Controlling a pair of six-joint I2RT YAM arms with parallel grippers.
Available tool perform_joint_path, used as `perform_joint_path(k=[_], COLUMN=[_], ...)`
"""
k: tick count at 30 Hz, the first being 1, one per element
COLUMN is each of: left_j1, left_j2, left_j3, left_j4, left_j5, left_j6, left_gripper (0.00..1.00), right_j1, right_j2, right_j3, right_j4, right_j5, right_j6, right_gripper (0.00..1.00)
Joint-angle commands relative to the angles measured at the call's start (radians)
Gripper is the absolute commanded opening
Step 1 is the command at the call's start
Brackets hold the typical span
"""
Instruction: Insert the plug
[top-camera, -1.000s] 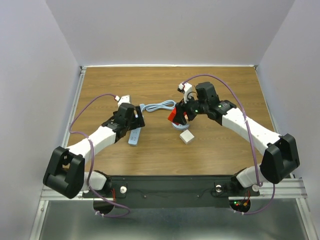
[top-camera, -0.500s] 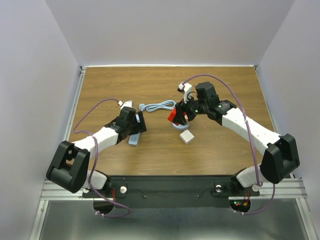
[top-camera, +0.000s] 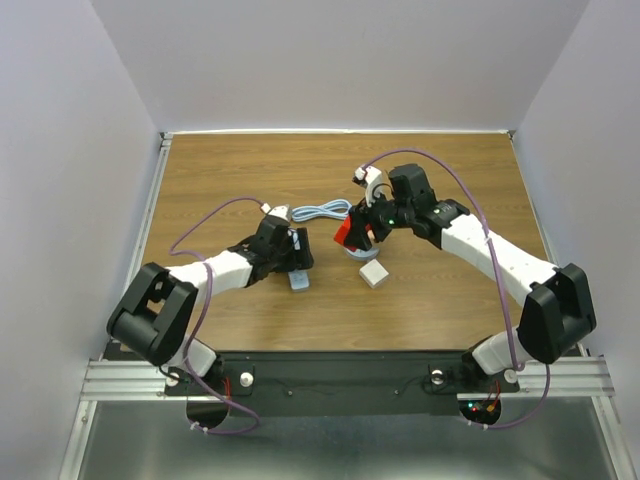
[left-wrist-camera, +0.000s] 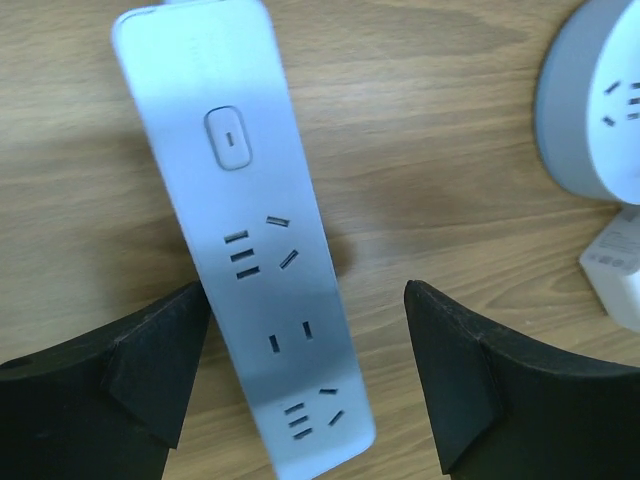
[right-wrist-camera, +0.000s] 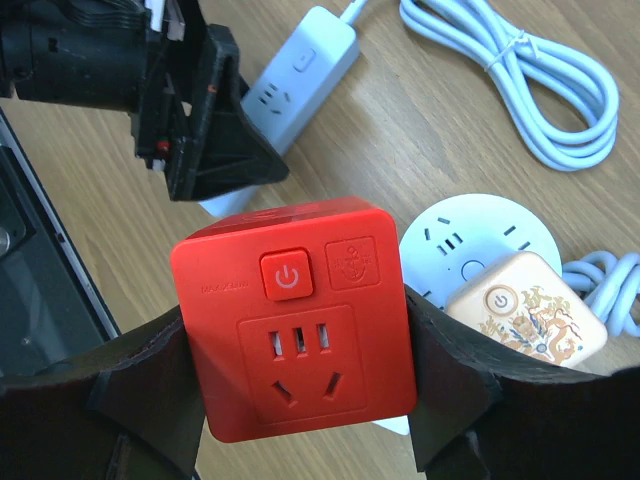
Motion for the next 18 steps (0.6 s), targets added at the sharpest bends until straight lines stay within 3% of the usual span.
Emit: perform_joint_path(k=[1, 13, 18], left_j1=[-0.039, -0.153, -0.185], left_j2=[0.057, 0.212, 0.232], left_j3=[0.074, 0.172, 0.189], left_j4=[0.09, 0.086, 0.039], left_j5=[0.066, 0.086, 0.066], left_j6=[0.027, 0.153, 0.187], left_gripper=[0.85, 0.52, 0.46], right_j1=[-0.002, -0.002, -0.001], right_j2=[0.011, 0.016, 0.025], right_j3=[0.058, 0.047, 0.045], right_j4=[0.062, 0.06, 0.058], right_j5=[-0.022, 0.014, 0.022], right_j6=[-0.011, -0.004, -0.001], right_gripper=[0.0, 0.0, 0.01])
